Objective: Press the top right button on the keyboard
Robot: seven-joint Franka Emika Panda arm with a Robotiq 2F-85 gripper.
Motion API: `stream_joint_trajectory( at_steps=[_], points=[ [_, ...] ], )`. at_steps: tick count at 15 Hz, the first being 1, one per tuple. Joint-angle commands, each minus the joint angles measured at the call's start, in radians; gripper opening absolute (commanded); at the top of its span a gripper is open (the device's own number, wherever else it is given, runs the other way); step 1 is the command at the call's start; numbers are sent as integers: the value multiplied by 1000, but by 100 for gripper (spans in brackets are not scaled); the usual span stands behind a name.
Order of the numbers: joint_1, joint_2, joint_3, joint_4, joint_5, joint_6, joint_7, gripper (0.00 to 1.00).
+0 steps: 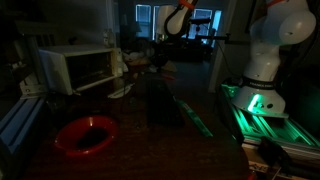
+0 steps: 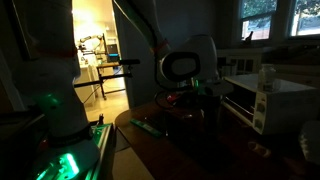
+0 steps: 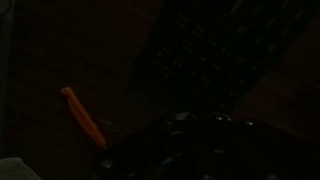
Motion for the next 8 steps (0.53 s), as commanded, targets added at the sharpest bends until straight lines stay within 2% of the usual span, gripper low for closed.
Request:
stream_joint_trajectory(
  at_steps=[1, 3, 8],
  points=[
    [-20, -170, 27, -77, -142, -144, 63, 37],
    [-55, -239, 75, -94, -189, -227, 76, 53],
    [-117, -405, 199, -144, -141, -402, -25, 91]
  ],
)
